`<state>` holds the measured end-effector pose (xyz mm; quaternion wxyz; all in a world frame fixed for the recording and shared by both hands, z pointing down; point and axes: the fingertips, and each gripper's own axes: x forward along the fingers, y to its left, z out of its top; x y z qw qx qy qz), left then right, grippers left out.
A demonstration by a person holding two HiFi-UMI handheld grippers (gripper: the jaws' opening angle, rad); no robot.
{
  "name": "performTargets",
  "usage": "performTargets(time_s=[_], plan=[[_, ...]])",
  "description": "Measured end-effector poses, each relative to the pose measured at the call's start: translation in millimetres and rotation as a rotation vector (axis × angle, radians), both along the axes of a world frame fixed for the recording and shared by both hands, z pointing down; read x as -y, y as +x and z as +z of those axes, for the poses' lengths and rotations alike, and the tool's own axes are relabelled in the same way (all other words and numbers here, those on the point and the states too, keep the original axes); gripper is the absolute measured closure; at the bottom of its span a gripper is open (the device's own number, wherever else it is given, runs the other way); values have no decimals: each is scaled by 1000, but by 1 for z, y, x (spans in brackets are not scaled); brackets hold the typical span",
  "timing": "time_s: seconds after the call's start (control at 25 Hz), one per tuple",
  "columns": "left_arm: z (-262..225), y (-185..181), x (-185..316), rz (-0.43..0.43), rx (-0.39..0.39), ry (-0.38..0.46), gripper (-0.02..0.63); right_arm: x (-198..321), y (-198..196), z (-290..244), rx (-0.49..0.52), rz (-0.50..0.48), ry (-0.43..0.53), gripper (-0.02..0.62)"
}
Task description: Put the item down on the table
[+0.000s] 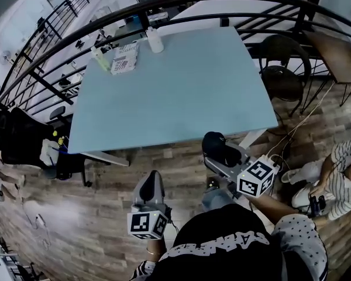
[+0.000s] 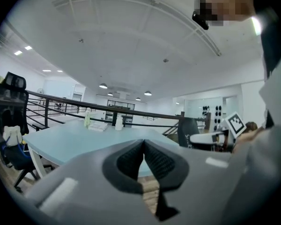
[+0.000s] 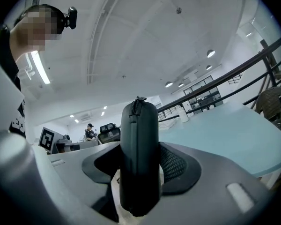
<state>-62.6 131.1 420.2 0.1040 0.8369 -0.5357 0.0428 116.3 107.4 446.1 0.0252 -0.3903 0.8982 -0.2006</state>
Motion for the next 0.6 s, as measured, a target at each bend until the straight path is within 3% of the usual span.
performTargets(time_s=[0.6], plan=[[-10, 45, 124, -25, 38, 17, 606, 127, 35, 1, 40, -40, 6, 339]])
